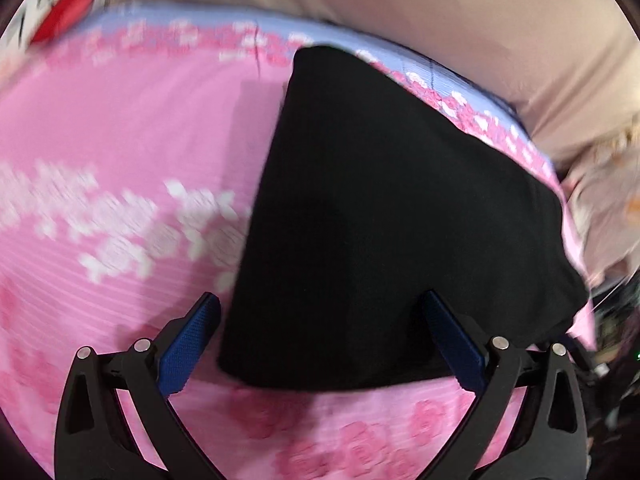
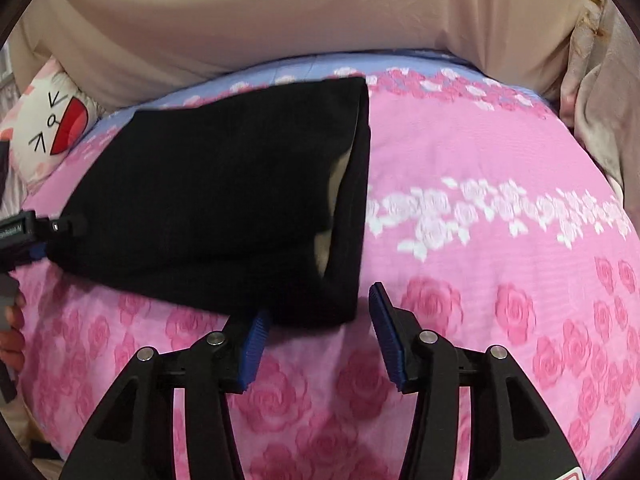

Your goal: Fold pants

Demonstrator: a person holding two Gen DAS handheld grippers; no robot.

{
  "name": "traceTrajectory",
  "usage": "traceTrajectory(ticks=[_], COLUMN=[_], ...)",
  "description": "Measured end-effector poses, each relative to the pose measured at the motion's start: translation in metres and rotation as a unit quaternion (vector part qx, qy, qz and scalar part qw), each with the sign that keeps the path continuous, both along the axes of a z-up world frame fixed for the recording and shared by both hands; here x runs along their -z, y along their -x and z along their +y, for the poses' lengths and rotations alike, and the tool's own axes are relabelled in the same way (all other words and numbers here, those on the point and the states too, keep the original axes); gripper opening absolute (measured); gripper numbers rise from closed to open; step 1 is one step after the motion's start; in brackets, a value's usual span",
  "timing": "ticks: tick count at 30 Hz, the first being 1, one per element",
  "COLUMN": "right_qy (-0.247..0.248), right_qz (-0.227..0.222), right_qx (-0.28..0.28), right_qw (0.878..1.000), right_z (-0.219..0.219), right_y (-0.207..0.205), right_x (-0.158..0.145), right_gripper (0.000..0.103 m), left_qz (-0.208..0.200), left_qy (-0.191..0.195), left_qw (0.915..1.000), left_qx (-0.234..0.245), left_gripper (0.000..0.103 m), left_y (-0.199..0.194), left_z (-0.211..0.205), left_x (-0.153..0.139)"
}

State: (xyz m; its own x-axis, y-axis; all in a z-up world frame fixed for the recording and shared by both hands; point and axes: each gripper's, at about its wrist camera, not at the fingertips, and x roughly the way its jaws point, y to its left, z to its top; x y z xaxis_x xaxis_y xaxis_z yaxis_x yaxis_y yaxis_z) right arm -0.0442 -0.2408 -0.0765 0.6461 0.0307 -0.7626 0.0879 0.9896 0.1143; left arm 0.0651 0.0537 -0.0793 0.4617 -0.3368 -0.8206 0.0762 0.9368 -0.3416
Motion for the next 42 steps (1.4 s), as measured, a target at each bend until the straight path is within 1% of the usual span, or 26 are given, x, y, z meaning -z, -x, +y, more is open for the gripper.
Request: traceTrajectory(ticks=[2,3,4,5,6,7,8,9,12,15,16,19,20,22,24,25,26,29,31,32,33,35,37,39,40,42], right_qy=[-0.010,-0.045,-0.064,-0.069,-0.088,-0.110,-0.142,-0.160,-0.136,-0.137,-0.152,-0.161,-0.137,-0.083,-0.027,-0.032,-0.069,-0.147,-0.139,-0.131,-0.125,-0.121,-0.143,-0.126,-0.145,-0.168], right_qz=[0.001,0.008,0.010,0.004,-0.017,-0.031,-0.048,-0.059,-0.063,0.025,0.027,0.009,0.000,-0.004,-0.016,-0.026,-0.037,-0.059,-0.058,-0.050,-0.040,-0.019,0.007,0.000,-0.015,-0.062], right_qx=[0.001,-0.006,-0.001,0.005,0.001,0.000,-0.003,-0.005,0.010,0.044,0.049,0.066,0.072,0.061,0.069,0.072,0.069,0.048,0.022,0.018,0.013,0.011,-0.004,-0.023,-0.052,-0.099], right_qw=[1.000,0.999,0.998,0.998,0.996,0.993,0.989,0.985,0.989,0.989,0.987,0.985,0.988,0.995,0.997,0.997,0.994,0.986,0.988,0.990,0.991,0.992,0.990,0.992,0.988,0.979], right_z=[-0.003,-0.005,-0.007,-0.007,-0.007,-0.010,-0.014,-0.017,-0.028,-0.051,-0.057,-0.064,-0.063,-0.054,-0.049,-0.052,-0.060,-0.068,-0.053,-0.043,-0.042,-0.040,-0.038,-0.024,-0.017,-0.005], right_y=[-0.011,-0.019,-0.019,-0.017,-0.007,0.002,0.015,0.028,0.059,0.066,0.074,0.099,0.106,0.111,0.116,0.119,0.118,0.094,0.059,0.044,0.023,-0.011,-0.040,-0.052,-0.050,-0.049], right_x=[0.001,0.006,0.005,-0.001,-0.016,-0.027,-0.041,-0.053,-0.062,-0.004,0.011,0.004,-0.005,-0.017,-0.029,-0.034,-0.040,-0.049,-0.052,-0.053,-0.048,-0.037,-0.027,-0.046,-0.060,-0.094], right_gripper=[0.051,0.042,0.024,0.020,0.018,0.017,0.017,0.016,0.016,0.018,0.017,0.028,0.042,0.044,0.043,0.042,0.039,0.037,0.047,0.063,0.075,0.075,0.045,0.023,0.010,0.010], left_qz=[-0.006,-0.008,-0.008,-0.008,-0.010,-0.017,-0.026,-0.033,-0.008,0.013,0.014,-0.019,-0.029,-0.070,-0.115,-0.137,-0.150,-0.157,-0.152,-0.149,-0.152,-0.160,-0.146,-0.147,-0.154,-0.167], left_qy=[0.019,0.020,0.008,-0.001,0.002,-0.006,-0.014,-0.020,0.012,0.004,-0.015,-0.063,-0.080,-0.110,-0.129,-0.139,-0.147,-0.169,-0.169,-0.176,-0.189,-0.231,-0.291,-0.291,-0.297,-0.324], left_qw=[0.9998,0.9997,0.9999,0.9998,0.9994,0.9992,0.9988,0.9983,0.9977,0.9966,0.9967,0.9965,0.9955,0.9914,0.9848,0.9804,0.9774,0.9730,0.9739,0.9730,0.9700,0.9599,0.9449,0.9435,0.9396,0.9241], left_qx=[0.001,0.007,0.008,0.019,0.033,0.036,0.039,0.044,0.066,0.081,0.079,0.052,0.041,0.009,-0.016,-0.025,-0.025,-0.011,0.006,0.011,0.017,-0.001,-0.035,-0.056,-0.073,-0.114], left_gripper=[0.098,0.098,0.093,0.082,0.061,0.048,0.043,0.032,0.027,0.028,0.034,0.054,0.059,0.079,0.092,0.094,0.094,0.096,0.096,0.096,0.096,0.097,0.098,0.098,0.098,0.098], left_y=[-0.008,-0.014,-0.016,-0.017,-0.014,-0.009,-0.003,0.004,0.031,0.053,0.060,0.075,0.078,0.085,0.090,0.092,0.092,0.080,0.068,0.062,0.053,0.038,0.020,0.016,0.017,0.018], left_z=[-0.003,-0.008,-0.012,-0.018,-0.022,-0.023,-0.022,-0.020,-0.002,-0.006,-0.012,-0.015,-0.015,-0.008,-0.004,-0.005,-0.008,-0.030,-0.048,-0.057,-0.067,-0.078,-0.080,-0.070,-0.064,-0.050], left_x=[0.000,0.001,0.000,-0.003,-0.011,-0.019,-0.028,-0.037,-0.052,-0.038,-0.029,-0.029,-0.034,-0.053,-0.069,-0.079,-0.085,-0.087,-0.079,-0.076,-0.071,-0.056,-0.034,-0.029,-0.031,-0.036])
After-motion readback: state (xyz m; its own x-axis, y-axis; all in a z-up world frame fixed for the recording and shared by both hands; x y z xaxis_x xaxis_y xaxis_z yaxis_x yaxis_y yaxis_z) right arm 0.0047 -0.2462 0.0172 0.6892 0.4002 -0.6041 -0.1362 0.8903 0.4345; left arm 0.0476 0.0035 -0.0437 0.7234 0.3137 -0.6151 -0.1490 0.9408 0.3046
